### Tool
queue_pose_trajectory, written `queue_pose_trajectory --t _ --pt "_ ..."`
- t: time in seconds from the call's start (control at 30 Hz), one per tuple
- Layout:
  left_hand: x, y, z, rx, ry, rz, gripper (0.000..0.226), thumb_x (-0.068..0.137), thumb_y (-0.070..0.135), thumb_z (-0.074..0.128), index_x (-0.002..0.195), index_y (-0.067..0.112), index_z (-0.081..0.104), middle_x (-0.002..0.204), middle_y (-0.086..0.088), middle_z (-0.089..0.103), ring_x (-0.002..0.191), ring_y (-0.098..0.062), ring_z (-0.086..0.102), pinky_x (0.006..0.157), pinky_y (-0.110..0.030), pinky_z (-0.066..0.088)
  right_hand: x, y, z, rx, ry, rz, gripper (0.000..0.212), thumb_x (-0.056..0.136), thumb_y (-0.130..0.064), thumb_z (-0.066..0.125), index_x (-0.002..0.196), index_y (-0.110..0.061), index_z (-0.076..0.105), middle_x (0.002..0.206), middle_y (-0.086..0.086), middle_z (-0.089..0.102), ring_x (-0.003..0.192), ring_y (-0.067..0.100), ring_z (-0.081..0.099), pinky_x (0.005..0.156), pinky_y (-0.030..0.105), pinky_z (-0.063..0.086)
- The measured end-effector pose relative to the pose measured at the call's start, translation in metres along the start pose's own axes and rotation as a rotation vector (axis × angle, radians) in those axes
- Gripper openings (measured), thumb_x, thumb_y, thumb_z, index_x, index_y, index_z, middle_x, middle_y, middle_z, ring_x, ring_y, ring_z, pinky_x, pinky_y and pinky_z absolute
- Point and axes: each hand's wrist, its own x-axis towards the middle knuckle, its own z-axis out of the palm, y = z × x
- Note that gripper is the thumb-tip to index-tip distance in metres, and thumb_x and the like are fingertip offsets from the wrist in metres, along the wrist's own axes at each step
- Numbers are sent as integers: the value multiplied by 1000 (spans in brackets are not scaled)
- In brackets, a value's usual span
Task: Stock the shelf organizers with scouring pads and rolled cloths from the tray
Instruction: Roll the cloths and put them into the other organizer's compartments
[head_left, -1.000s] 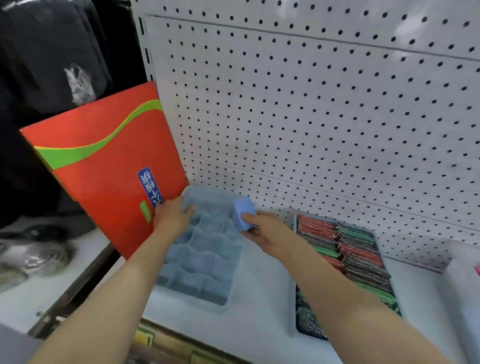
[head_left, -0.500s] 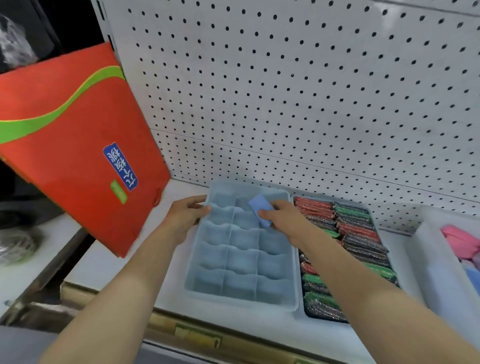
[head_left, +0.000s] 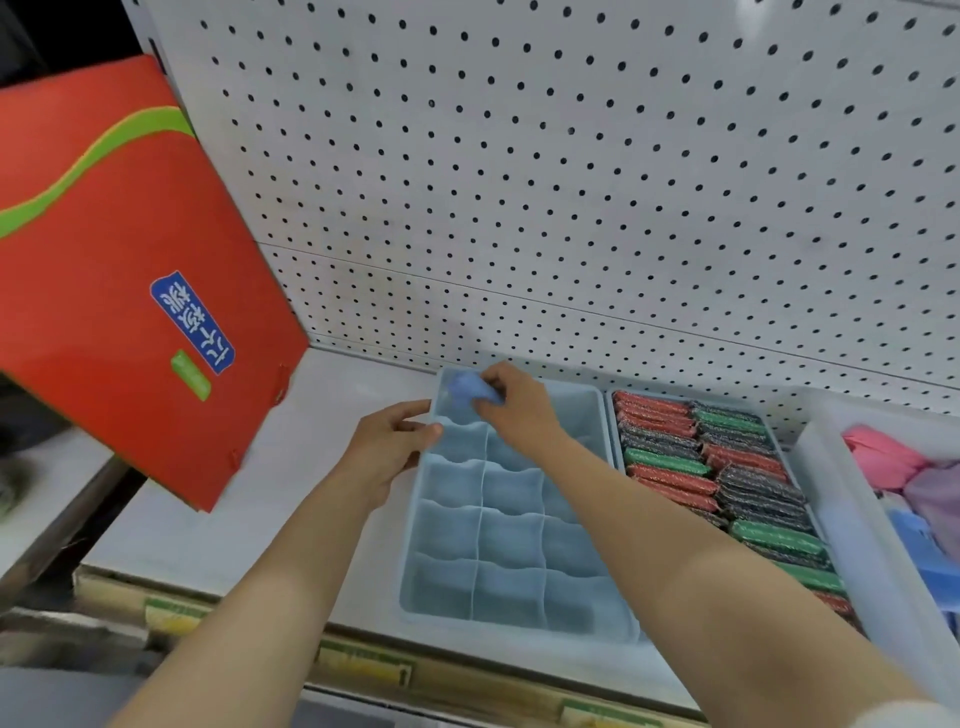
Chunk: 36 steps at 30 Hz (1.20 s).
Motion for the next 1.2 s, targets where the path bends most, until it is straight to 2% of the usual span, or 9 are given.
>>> queue_pose_trajectory --t 0.2,0.33,0.4,0.5,0.57,0.7,0.83,0.97,1.2 --pt "-2 4 -6 22 -7 5 35 85 3 73 115 22 68 96 -15 66 87 -26 64 96 -46 54 11 -3 18 -474 -38 -88 21 87 -18 57 106 -21 66 95 10 66 96 27 57 64 29 36" --pt "-4 9 -8 38 -13 17 32 86 2 72 106 26 69 106 -24 68 88 -28 64 94 -47 56 21 -17 20 -648 -134 -99 23 86 -12 56 102 -22 69 95 8 68 93 29 63 64 29 38" --pt "-3 10 -10 32 -24 27 32 87 1 71 106 26 71 108 -25 69 86 -27 66 91 -45 57 26 -20 21 -681 -161 -101 16 86 -19 59 98 -22 69 91 4 67 95 27 63 65 29 40" --pt "1 11 -13 24 -31 19 35 87 1 70 115 21 70 98 -17 71 81 -23 67 86 -38 59 25 -21 25 -799 -111 -185 17 89 -31 59 98 -21 70 73 -2 46 108 21 52 72 28 38" --pt "2 12 -14 17 -32 14 35 87 2 70 116 21 68 95 -12 70 79 -21 67 80 -32 60 25 -22 29 -885 -73 -244 16 92 -26 59 100 -20 71 67 -3 34 110 21 50 73 28 35" --pt "4 14 -19 21 -27 11 34 87 2 71 114 23 68 93 -10 69 78 -20 66 71 -27 58 31 -29 37 -858 -135 -194 18 89 -9 56 102 -13 67 84 7 57 98 29 62 64 29 34" --pt "9 14 -28 7 -27 10 36 86 -1 71 115 21 69 84 -7 66 72 -18 63 69 -26 57 37 -29 42 -703 -194 -109 20 86 -12 57 102 -16 69 95 9 68 91 31 63 62 28 36" --pt "13 17 -35 19 -25 8 37 86 -1 71 116 20 69 81 -6 65 72 -18 63 66 -24 55 46 -32 48 -634 -222 -57 20 83 -15 61 100 -19 71 91 7 69 88 30 64 63 28 43" --pt "11 24 -38 36 18 12 31 87 0 69 109 23 68 87 -6 70 71 -16 65 59 -23 54 50 -52 58 -609 -307 56 15 89 -20 51 84 -11 62 78 6 55 77 28 52 63 28 37"
